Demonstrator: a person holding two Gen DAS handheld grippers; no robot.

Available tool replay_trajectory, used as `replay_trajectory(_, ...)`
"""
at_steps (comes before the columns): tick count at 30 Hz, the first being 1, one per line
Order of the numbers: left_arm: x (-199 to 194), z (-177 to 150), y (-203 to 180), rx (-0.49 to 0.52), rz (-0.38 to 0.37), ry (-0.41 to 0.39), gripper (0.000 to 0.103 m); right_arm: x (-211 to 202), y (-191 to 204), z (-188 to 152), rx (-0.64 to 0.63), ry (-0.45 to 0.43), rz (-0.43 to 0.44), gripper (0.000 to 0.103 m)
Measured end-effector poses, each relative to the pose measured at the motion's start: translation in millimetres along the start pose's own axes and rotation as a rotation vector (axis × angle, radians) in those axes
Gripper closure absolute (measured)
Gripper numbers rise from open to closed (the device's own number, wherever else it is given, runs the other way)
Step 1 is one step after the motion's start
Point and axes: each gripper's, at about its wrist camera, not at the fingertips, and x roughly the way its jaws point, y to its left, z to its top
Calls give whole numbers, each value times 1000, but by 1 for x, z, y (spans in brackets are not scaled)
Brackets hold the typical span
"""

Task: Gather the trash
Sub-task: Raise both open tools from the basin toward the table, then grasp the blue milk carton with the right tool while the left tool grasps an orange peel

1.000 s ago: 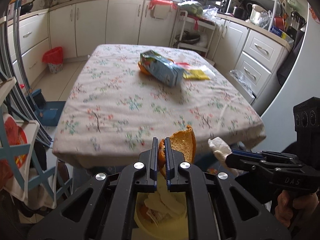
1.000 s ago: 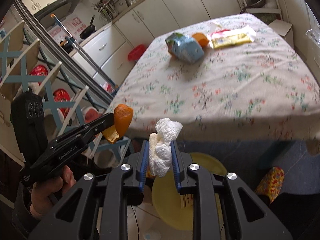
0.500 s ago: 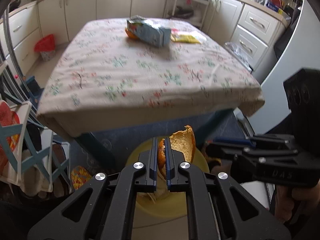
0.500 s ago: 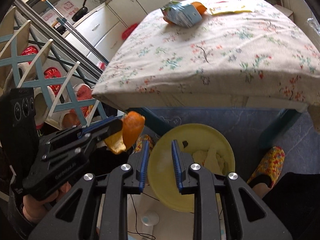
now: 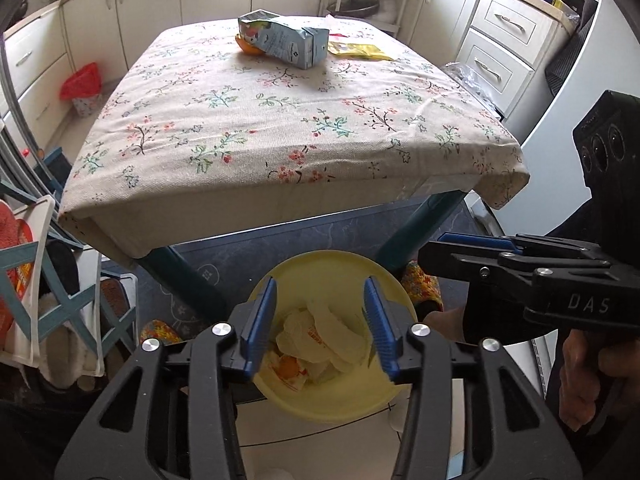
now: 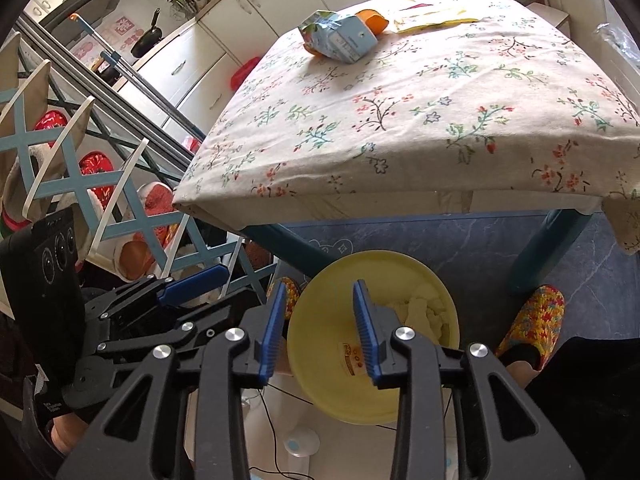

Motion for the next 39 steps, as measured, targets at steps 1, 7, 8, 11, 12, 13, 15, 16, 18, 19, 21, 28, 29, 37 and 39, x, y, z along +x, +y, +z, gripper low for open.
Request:
replay_trajectory(1,0,0,0,1,3,-3,58,0,0,0,0,-1,-1,67)
replay_trajectory(7,-7,2,-2,8,24,-39,47,-2,0,0,3,-10,-4,65)
replay_trajectory(8,-8,2,-2,8,28,-47,45,-3,-1,0,3,-11,-4,65)
replay_trajectory(11,-14,4,-1,0,47,-79,37,-3,0,0,3,-13,-6,63)
replay_trajectory(12,-15,5,0,-3,51,-86,35,-3,0,0,3,-14,-6,63)
replay_trajectory(13,-17,6,1,-9,55,-96,34,-3,0,0,2,-17,-6,62)
replay_trajectory(15,-20,7,5,-27,61,-114,32,-4,0,0,1,-20,-8,62)
replay_trajectory(16,-21,8,6,-35,64,-122,32,-4,0,0,-1,-21,-8,62)
replay_trajectory(18,-23,9,9,-49,69,-134,31,-5,1,0,-7,-24,-11,62)
replay_trajectory(19,-25,9,11,-58,70,-141,31,-5,2,1,-12,-26,-13,62)
replay_trajectory(21,-27,10,14,-75,73,-156,31,-6,4,1,-25,-33,-23,61)
replay_trajectory(28,-40,21,31,-158,48,-202,27,-14,15,14,-79,-82,-40,50)
replay_trajectory(29,-42,24,32,-162,47,-211,26,-16,15,18,-82,-91,-39,48)
replay_trajectory(37,-56,81,54,-140,81,-280,20,-26,22,74,-156,-154,-81,42)
replay_trajectory(39,-59,99,62,-134,95,-301,17,-27,24,96,-188,-177,-102,38)
